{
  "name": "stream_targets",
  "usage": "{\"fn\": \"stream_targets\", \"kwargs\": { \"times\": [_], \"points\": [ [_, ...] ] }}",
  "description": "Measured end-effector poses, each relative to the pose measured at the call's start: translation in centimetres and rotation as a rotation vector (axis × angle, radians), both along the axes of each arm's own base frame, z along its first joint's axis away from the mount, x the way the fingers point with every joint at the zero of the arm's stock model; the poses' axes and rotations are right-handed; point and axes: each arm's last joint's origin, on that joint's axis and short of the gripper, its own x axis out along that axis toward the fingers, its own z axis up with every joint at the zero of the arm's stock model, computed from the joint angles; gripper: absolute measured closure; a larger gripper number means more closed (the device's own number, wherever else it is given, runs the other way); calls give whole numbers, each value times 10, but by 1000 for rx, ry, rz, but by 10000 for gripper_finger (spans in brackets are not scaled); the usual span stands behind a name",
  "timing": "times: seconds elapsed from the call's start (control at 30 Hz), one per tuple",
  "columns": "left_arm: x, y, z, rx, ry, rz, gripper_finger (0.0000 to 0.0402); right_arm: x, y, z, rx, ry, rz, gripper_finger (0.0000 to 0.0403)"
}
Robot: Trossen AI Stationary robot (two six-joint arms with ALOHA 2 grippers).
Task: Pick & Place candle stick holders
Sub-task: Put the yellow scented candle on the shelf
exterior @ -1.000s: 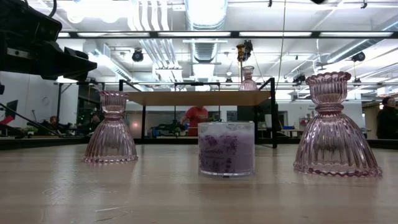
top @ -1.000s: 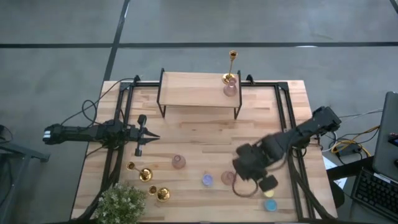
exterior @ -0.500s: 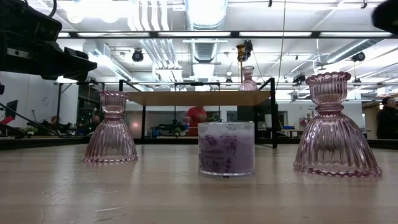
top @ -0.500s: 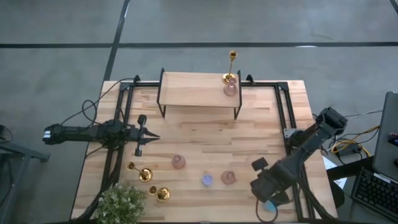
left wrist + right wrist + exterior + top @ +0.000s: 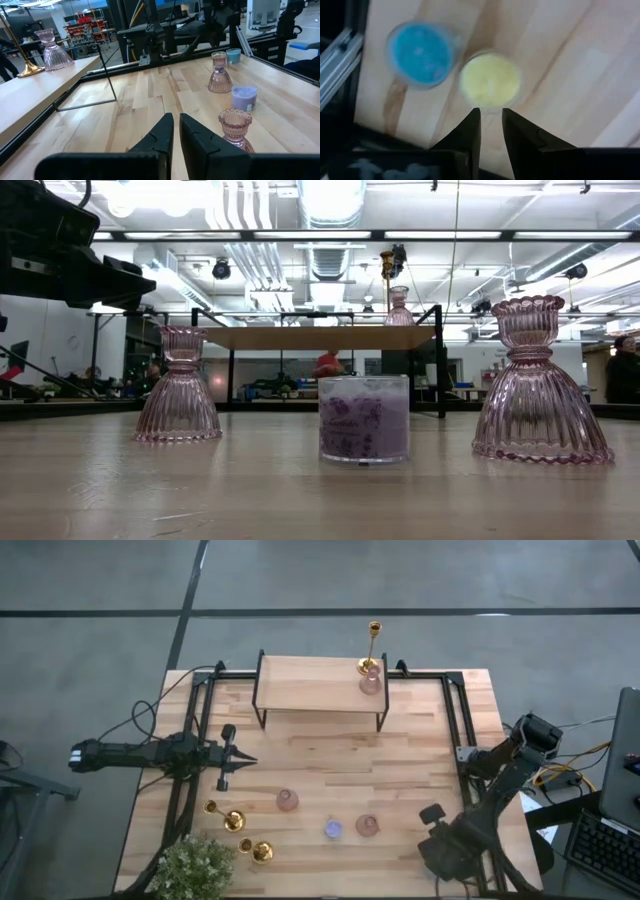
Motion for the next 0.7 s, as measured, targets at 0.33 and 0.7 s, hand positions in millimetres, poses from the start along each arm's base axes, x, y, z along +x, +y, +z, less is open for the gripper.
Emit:
{"fn": "stream_targets", "kwargs": {
  "times": [0.33,0.7],
  "points": [
    [0,0,0,0,0,0,367,-12,8,-5,-11,-44,48,319],
    [0,0,0,0,0,0,367,-24,17,-11,-4,-96,108,338]
  ]
}}
